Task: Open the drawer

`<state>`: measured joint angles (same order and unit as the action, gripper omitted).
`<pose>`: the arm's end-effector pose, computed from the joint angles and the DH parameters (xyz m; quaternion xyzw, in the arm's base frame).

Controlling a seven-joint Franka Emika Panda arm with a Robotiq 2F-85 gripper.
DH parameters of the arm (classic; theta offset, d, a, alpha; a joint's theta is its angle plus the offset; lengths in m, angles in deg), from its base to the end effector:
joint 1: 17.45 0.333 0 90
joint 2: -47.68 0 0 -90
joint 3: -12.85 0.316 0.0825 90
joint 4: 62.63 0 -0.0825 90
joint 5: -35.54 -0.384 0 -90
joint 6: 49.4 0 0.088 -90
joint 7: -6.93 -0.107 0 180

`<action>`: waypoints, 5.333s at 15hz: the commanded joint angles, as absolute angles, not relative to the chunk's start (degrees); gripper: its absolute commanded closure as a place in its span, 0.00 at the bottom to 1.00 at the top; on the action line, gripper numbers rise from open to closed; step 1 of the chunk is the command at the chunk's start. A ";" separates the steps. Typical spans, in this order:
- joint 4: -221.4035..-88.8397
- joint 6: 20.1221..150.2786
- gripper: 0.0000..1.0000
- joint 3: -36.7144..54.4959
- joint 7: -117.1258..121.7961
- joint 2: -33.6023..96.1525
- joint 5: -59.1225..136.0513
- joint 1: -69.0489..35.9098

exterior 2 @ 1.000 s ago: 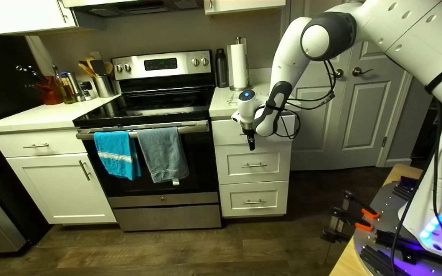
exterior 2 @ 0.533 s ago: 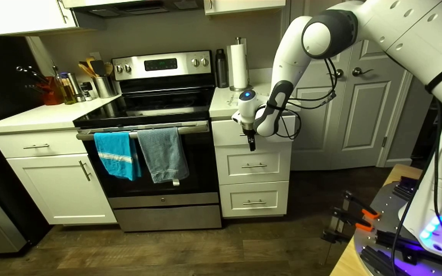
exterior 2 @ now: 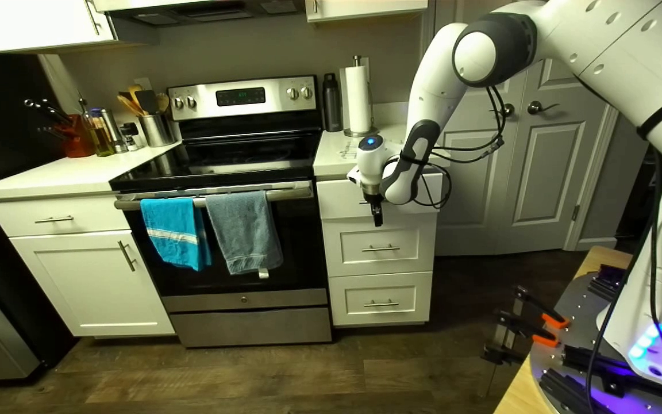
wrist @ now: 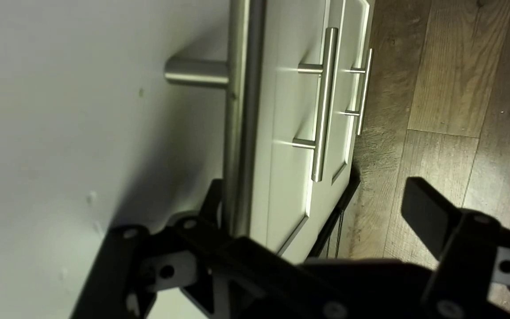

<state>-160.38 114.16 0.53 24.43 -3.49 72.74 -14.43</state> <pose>0.6694 -0.0622 0.0990 0.8862 0.4013 0.0593 0.2237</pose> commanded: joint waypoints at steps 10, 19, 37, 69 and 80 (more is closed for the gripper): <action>-160.32 113.93 0.00 0.97 24.26 -3.36 76.25 -15.08; -160.35 113.98 0.00 0.99 24.25 -3.33 76.80 -15.15; -166.93 117.91 0.00 2.44 21.77 -2.84 83.68 -12.06; -162.50 116.41 0.00 -2.40 20.53 -2.46 99.45 -13.40; -165.29 120.82 0.00 -1.63 18.09 -4.68 102.76 -10.32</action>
<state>-161.04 116.32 -3.46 18.99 -3.64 100.11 -12.71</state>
